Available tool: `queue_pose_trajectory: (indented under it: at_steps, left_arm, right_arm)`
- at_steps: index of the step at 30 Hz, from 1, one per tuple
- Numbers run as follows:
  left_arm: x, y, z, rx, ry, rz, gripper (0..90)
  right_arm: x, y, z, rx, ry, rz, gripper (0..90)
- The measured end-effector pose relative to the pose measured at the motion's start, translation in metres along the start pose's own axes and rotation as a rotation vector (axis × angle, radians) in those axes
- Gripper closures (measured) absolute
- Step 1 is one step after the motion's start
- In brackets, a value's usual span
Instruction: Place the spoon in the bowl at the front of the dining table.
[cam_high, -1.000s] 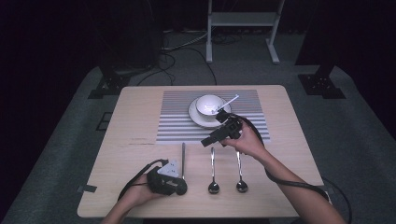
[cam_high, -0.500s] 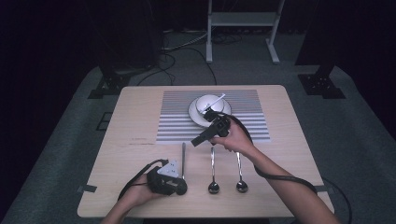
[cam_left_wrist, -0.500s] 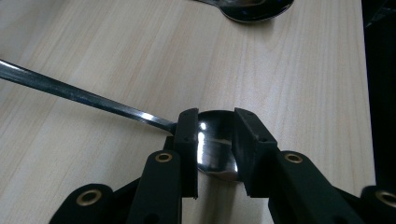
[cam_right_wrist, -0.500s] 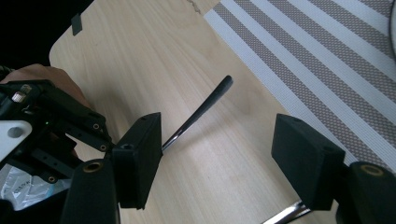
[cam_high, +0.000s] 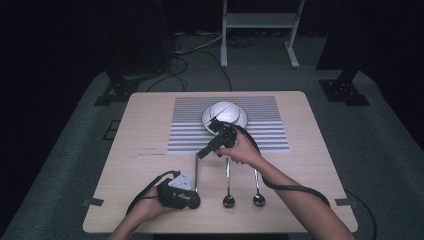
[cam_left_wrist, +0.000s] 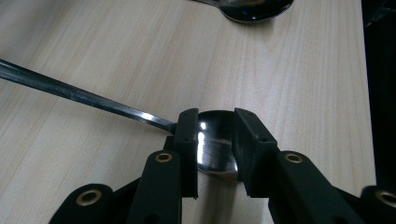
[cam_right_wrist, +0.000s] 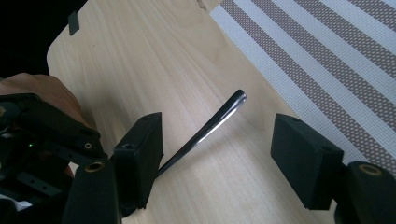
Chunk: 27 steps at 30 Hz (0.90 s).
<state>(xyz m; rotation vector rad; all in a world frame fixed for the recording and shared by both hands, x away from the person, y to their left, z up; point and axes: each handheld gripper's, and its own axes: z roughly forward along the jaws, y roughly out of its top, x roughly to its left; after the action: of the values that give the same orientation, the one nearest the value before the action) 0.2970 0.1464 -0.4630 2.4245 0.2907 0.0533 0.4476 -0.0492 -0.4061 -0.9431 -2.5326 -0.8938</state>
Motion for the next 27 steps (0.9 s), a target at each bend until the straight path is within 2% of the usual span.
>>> queue_pose_trajectory:
  at_steps: [14,23,27]
  left_arm:
    - [0.0,0.0,0.0,-0.001,0.001,0.002,71.2]
    - [0.0,0.0,0.0,0.009,0.003,0.015,71.2]
    - [0.0,0.0,0.0,0.01,0.004,0.015,71.2]
  right_arm:
    - [-0.004,0.007,0.023,0.032,0.016,0.015,36.4]
    - [-0.005,0.009,0.037,0.053,0.001,0.019,43.1]
    - [-0.005,0.01,0.041,0.051,0.009,0.022,47.8]
